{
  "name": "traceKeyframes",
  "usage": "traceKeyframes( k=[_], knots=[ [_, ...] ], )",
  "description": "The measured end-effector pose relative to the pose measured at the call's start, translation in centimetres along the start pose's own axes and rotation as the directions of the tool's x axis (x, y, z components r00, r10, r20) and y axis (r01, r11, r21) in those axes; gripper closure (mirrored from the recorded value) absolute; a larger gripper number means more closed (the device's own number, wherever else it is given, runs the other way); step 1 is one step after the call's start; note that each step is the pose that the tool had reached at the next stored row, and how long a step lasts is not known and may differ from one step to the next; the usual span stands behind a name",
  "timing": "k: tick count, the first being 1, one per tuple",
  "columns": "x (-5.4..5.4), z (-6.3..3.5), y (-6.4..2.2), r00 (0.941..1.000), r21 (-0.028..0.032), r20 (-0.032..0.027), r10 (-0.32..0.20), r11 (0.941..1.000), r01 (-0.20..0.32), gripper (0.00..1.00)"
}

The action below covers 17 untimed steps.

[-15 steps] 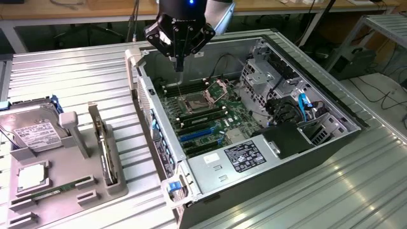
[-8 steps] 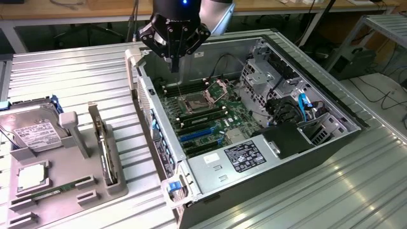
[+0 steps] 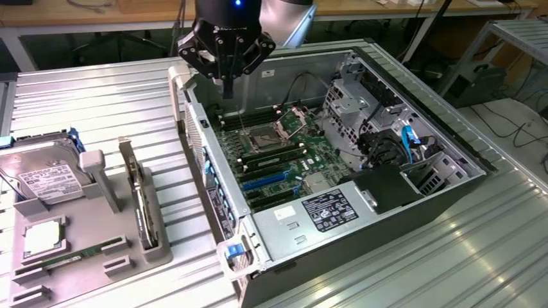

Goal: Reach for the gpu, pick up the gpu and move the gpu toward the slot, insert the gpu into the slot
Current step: 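Reach for the gpu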

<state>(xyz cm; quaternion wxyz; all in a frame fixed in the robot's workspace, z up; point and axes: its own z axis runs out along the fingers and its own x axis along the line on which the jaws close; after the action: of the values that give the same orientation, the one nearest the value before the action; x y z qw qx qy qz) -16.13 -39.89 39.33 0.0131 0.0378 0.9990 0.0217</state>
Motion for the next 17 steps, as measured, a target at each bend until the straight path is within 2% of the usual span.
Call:
traceKeyframes(
  k=[7,17],
  knots=[
    [0.9,-0.03,-0.07,1.0000,0.0000,0.0000,0.000,1.0000,0.000,0.89],
    [3.3,-0.10,-0.24,1.0000,0.0001,0.0000,0.000,1.0000,0.000,0.89]
  ],
)
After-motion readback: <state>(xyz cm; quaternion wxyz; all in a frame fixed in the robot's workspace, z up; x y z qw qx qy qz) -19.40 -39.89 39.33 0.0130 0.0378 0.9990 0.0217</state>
